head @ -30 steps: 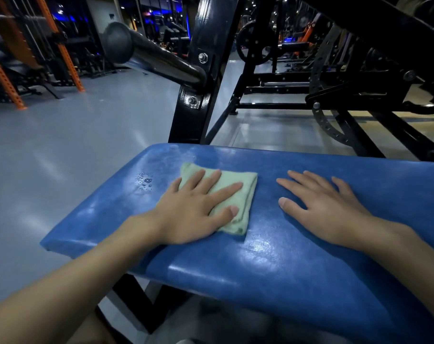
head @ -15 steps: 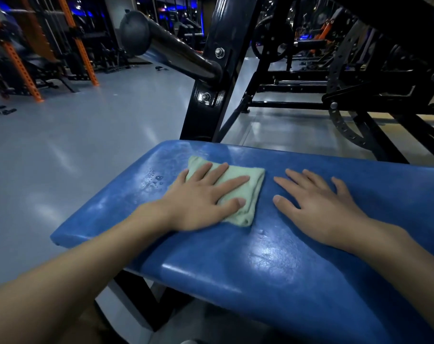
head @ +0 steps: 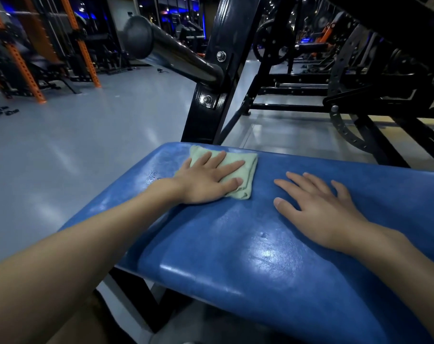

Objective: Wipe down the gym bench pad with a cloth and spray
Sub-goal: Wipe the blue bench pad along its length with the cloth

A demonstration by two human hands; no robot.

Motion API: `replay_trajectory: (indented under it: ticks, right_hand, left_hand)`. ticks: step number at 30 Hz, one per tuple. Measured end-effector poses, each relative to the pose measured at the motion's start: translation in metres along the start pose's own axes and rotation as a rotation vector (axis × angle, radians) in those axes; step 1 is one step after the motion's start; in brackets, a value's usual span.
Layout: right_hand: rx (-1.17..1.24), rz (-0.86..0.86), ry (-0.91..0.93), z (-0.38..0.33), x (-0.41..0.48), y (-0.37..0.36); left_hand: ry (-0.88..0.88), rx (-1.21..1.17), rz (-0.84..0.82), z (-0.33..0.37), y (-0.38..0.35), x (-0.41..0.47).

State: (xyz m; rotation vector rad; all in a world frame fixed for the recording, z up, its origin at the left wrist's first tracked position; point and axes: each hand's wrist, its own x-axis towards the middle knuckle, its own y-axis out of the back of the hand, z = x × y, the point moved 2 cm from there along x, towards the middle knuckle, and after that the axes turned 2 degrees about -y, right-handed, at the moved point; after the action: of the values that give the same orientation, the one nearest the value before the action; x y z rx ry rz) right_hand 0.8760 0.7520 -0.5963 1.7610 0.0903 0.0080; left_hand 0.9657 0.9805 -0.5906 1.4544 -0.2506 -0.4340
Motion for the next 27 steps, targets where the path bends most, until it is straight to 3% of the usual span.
replay_trajectory:
  ticks: [6, 10, 15, 23, 27]
  right_hand:
    - [-0.012, -0.033, -0.014, -0.004, -0.003, 0.004]
    - [0.054, 0.023, 0.027, -0.017, 0.004, 0.009]
    - [0.01, -0.047, 0.079, -0.033, 0.01, -0.003]
    - [-0.024, -0.035, 0.079, -0.032, 0.012, -0.007]
    - [-0.008, -0.038, 0.081, -0.031, 0.012, -0.006]
  left_hand:
    - [-0.064, 0.08, 0.044, 0.006, -0.009, -0.128]
    - [-0.05, 0.057, 0.046, 0.009, -0.012, -0.156]
    - [-0.015, 0.072, 0.021, 0.0, -0.007, -0.114]
    - [0.07, 0.033, 0.021, -0.033, 0.012, 0.036]
    - [0.116, 0.025, 0.002, -0.036, 0.015, 0.062]
